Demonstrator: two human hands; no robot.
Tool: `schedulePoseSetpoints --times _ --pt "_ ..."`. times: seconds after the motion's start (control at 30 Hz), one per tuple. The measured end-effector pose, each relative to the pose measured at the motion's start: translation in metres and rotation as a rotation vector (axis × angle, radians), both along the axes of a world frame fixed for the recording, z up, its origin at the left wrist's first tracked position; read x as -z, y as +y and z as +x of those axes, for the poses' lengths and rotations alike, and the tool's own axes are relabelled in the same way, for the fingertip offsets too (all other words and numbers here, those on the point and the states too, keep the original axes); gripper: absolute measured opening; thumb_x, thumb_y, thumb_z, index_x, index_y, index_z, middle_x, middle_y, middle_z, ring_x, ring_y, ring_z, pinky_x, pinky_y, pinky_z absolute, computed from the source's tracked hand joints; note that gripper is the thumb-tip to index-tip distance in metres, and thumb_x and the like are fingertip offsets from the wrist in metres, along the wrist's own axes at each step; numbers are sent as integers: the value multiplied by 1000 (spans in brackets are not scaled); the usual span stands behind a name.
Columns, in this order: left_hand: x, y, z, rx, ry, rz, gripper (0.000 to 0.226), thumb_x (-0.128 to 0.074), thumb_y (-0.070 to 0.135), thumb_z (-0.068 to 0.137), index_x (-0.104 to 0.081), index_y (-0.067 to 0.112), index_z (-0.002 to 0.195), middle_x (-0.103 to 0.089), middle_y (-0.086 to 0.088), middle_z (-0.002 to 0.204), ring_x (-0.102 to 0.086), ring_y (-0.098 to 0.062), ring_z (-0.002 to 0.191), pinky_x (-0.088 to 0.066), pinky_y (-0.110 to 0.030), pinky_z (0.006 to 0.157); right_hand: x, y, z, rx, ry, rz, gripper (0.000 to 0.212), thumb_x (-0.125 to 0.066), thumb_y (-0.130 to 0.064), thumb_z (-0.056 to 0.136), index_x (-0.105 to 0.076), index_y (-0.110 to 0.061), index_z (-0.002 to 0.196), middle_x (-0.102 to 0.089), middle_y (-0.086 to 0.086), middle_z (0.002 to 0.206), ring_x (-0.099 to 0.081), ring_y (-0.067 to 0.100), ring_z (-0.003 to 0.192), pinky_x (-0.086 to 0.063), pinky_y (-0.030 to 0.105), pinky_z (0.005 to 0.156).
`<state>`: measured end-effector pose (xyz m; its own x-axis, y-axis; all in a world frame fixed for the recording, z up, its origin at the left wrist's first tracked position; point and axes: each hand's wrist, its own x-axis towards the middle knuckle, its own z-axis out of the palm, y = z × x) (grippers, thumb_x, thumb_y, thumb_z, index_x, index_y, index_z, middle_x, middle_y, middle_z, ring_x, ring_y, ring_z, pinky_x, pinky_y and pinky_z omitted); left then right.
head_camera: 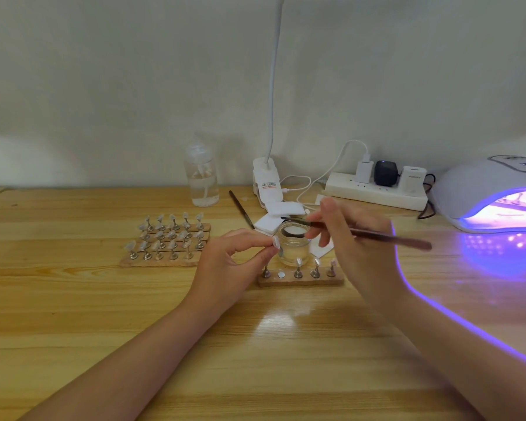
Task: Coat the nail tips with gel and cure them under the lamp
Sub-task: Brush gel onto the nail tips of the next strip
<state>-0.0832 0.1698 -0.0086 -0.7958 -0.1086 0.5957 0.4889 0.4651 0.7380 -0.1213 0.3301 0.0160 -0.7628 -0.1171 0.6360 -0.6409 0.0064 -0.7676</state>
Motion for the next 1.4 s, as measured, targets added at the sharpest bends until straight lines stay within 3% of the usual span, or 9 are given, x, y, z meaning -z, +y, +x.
schedulePoseSetpoints --times 0.1,0.27,0.43,0.7,0.9,1.23,1.4 --pt "1 -1 1 -9 -7 3 17 -72 7 73 -72 20 83 -66 16 72 -61 3 77 -43 -11 77 4 -1 5 63 97 85 20 -58 -38 87 -64 -29 70 -63 -13 61 -58 -4 62 -40 7 59" --pt "-1 0 1 -9 -15 5 20 -72 7 73 -71 24 83 -66 16 74 -61 1 78 -45 -14 77 6 -3 11 40 181 65 28 -44 -36 87 -61 -28 65 -60 -10 56 -58 1 57 -41 9 57" --pt "0 0 1 -10 -44 4 17 -72 7 74 -72 21 83 -67 13 77 -60 1 79 -43 -11 76 11 -5 9 73 286 137 38 -44 -27 89 -66 -11 62 -59 -9 55 -59 2 59 -45 13 61" --pt "0 -1 2 -13 -59 8 21 -72 6 73 -71 27 78 -66 13 77 -60 2 79 -42 -7 74 18 -5 5 143 375 186 37 -46 -21 89 -68 -9 62 -58 -14 59 -57 -7 64 -43 9 67" --pt "0 0 2 -19 -80 24 16 -72 7 74 -72 22 80 -66 10 77 -60 1 78 -41 -8 75 18 -4 5 144 385 177 36 -45 -20 90 -68 -9 64 -58 -14 59 -57 -5 61 -42 6 65" --pt "0 -1 1 -20 -76 22 24 -72 8 74 -70 30 80 -66 12 78 -60 3 80 -41 -6 75 19 -2 6 112 355 122 42 -42 -19 90 -65 -6 58 -59 2 49 -57 7 52 -44 17 54" --pt "0 -1 2 -23 -78 22 22 -72 8 74 -71 30 80 -67 12 78 -60 3 82 -40 -5 75 18 -2 8 92 290 76 43 -39 -24 90 -63 -12 57 -54 -11 50 -56 2 51 -40 9 55"
